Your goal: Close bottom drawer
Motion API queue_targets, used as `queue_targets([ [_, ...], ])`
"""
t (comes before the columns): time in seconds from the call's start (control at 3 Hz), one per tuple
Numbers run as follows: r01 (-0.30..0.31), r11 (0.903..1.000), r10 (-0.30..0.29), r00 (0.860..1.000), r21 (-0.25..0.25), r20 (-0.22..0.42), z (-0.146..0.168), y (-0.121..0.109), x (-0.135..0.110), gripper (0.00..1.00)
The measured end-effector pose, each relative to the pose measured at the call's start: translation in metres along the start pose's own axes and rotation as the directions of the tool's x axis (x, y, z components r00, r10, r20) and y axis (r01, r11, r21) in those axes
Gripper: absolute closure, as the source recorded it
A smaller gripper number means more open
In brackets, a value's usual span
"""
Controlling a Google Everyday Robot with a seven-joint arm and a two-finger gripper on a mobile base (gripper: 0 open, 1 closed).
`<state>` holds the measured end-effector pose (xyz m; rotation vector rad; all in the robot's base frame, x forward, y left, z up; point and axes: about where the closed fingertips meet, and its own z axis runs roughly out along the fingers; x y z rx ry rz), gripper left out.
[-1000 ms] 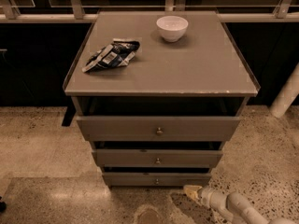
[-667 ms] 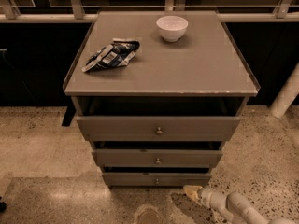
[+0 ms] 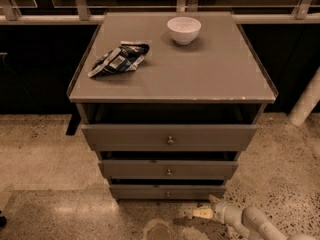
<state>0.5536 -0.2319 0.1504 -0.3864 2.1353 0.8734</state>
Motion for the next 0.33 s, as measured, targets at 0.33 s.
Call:
queue_targets([
  [0.33,0.000,1.0000,0.000,1.000,0.000,0.000,0.0000,0.0000,0.0000,0.00],
])
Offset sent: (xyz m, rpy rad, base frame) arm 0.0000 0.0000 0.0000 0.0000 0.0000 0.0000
